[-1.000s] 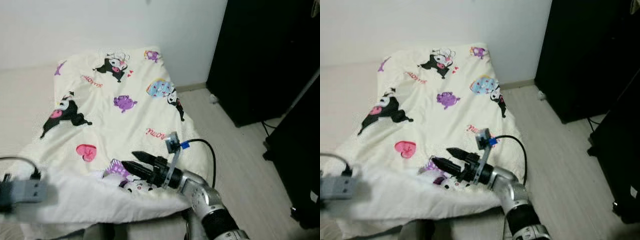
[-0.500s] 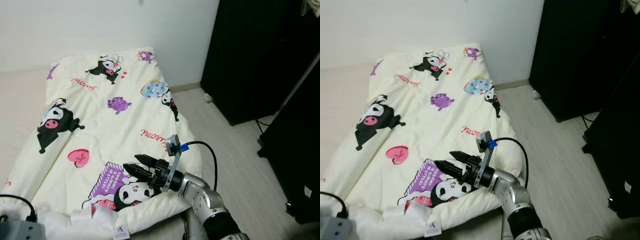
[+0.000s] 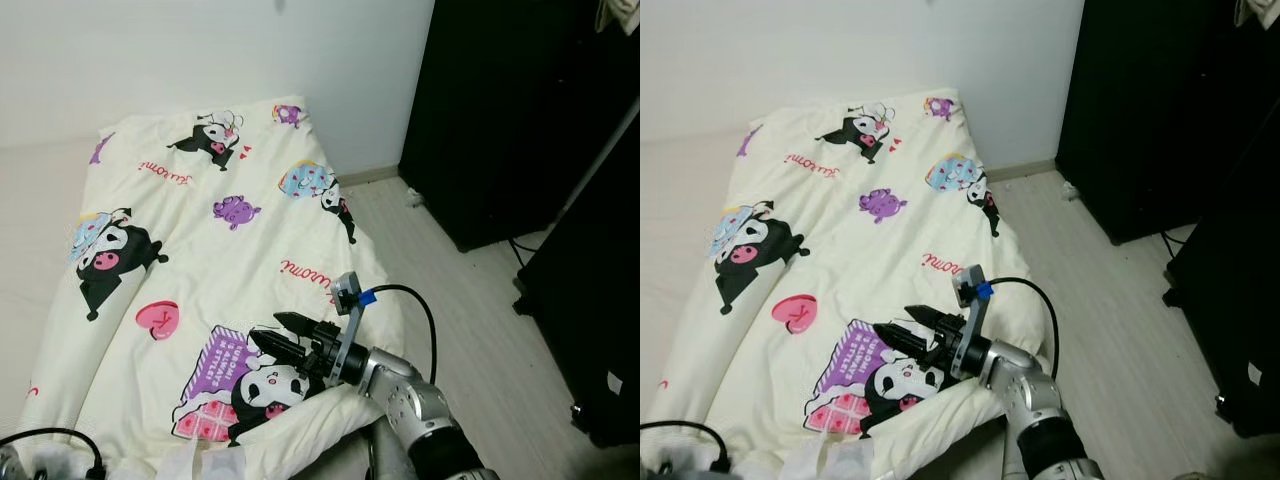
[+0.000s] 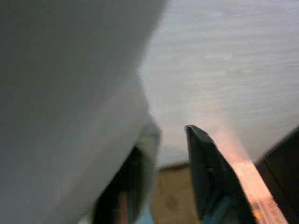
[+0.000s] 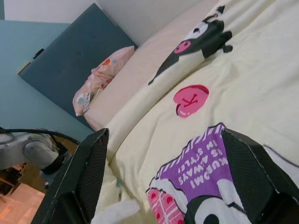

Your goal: Clean up the room

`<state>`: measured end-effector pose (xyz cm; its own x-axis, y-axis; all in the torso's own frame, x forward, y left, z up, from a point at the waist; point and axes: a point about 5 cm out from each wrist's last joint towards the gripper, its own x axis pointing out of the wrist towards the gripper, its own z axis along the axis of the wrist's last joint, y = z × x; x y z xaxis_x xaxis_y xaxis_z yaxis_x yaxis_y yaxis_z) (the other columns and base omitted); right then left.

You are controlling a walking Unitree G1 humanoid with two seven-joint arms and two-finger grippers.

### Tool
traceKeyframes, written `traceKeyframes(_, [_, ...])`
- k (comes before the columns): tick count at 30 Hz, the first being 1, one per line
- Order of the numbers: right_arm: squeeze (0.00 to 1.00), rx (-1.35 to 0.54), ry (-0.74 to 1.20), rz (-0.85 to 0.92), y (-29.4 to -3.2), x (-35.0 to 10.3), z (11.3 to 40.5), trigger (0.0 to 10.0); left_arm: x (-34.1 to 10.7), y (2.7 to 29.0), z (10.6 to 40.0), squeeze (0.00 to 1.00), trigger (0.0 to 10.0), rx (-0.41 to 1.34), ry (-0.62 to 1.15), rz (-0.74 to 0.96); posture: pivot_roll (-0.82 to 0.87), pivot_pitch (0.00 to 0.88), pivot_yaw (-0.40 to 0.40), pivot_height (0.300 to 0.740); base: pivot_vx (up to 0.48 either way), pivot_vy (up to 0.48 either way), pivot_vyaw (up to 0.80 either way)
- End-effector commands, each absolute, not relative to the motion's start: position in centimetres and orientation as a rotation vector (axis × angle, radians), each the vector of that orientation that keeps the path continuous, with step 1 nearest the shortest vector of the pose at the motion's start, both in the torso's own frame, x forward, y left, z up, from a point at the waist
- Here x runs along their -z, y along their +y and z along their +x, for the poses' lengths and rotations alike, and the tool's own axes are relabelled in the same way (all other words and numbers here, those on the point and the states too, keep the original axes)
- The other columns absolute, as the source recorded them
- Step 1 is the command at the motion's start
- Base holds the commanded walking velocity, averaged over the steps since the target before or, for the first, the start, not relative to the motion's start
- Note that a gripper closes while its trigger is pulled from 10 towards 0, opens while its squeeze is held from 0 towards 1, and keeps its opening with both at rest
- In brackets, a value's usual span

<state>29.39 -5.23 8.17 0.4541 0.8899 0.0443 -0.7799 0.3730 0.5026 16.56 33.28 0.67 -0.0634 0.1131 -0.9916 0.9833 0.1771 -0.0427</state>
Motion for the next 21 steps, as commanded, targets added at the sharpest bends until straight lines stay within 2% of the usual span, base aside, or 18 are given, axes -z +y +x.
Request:
traceKeyframes(1, [0.0,-1.084,0.268,0.504,-5.0,-7.9,29.1,10.0,-0.2,33.2,17.6,1.0,10.0,0.975,1.334,1.224,-0.07,0.147,0.048,0.566,0.0,0.0,0.0])
traceKeyframes(3, [0.0,-1.084,0.268,0.504,-5.0,-7.9,29.1,10.0,-0.2,33.2,17.6,1.0,10.0,0.975,1.334,1.224,-0.07,0.147,0.048,0.566,0.0,0.0,0.0])
traceKeyframes(5, [0.0,-1.082,0.269,0.504,-5.0,-7.9,29.1,10.0,-0.4,33.1,19.3,1.0,10.0,0.848,1.231,1.281,-0.07,0.144,0.047,0.566,0.0,0.0,0.0])
traceKeyframes(10, [0.0,-1.081,0.269,0.504,-5.0,-7.9,29.2,10.0,-0.6,33.4,20.2,1.0,10.0,0.721,1.194,1.258,-0.07,0.141,0.045,0.566,0.0,0.0,0.0])
traceKeyframes(13, [0.0,-1.08,0.267,0.505,-5.0,-7.9,29.3,10.0,-0.7,34.5,19.9,1.0,10.0,0.643,1.261,1.209,-0.07,0.14,0.044,0.566,0.0,0.0,0.0])
traceKeyframes(14, [0.0,-1.079,0.267,0.504,-5.0,-8.0,29.3,10.0,-0.9,35.4,19.0,1.0,10.0,0.642,1.346,1.183,-0.07,0.138,0.042,0.566,0.0,0.0,0.0])
traceKeyframes(16, [0.0,-1.076,0.266,0.505,-5.1,-8.0,29.4,10.0,-1.3,37.0,17.0,1.0,10.0,0.678,1.524,1.104,-0.07,0.139,0.04,0.566,0.0,0.0,0.0])
traceKeyframes(19, [0.0,-1.076,0.266,0.505,-5.2,-8.0,29.4,10.0,-1.6,37.4,16.3,1.0,10.0,0.706,1.578,1.07,-0.07,0.141,0.04,0.566,0.0,0.0,0.0])
traceKeyframes(21, [0.0,-1.072,0.267,0.506,-5.3,-8.0,29.4,10.0,-2.7,38.1,15.6,1.0,10.0,0.799,1.618,1.034,-0.06,0.142,0.04,0.566,0.0,0.0,0.0])
